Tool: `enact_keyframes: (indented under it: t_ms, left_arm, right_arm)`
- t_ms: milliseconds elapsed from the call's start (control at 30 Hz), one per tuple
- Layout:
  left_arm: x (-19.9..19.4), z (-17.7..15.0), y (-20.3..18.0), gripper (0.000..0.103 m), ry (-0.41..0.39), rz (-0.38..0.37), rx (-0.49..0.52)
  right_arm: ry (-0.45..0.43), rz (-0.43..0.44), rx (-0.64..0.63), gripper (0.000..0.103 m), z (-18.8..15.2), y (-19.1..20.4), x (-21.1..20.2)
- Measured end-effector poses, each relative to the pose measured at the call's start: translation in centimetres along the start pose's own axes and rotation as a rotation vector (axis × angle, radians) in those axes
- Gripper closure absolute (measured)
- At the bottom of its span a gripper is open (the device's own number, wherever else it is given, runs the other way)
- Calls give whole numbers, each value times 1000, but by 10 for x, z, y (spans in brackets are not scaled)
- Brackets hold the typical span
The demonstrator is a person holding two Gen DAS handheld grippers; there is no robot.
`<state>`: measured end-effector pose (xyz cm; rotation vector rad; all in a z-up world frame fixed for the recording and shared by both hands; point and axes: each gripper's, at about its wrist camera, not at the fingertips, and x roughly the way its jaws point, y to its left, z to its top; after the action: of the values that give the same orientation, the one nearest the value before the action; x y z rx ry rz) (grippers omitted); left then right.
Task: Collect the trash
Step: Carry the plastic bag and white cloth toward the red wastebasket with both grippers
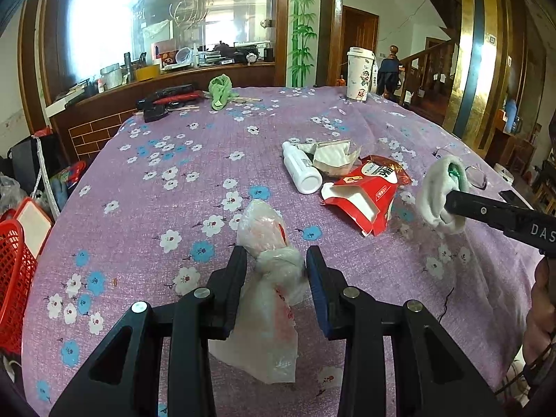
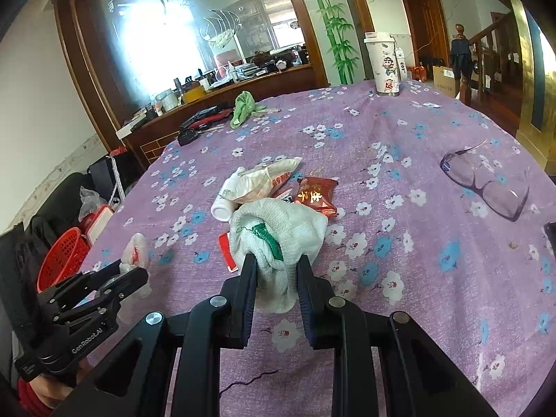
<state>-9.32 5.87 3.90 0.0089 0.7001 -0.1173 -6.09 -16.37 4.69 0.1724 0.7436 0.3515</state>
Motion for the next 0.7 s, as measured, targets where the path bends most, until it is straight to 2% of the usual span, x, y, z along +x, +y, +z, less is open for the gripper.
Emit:
enact_keyframes:
  t_ms: [167,700]
  left_arm:
    - [-1,-1,1,69,0,-4,-3]
    - [-1,-1,0,69,-3,-13,-6]
  right_arm:
    - [13,-27,-5,79,-1,-1,5]
    - [21,-16,-12,79,1,4,2]
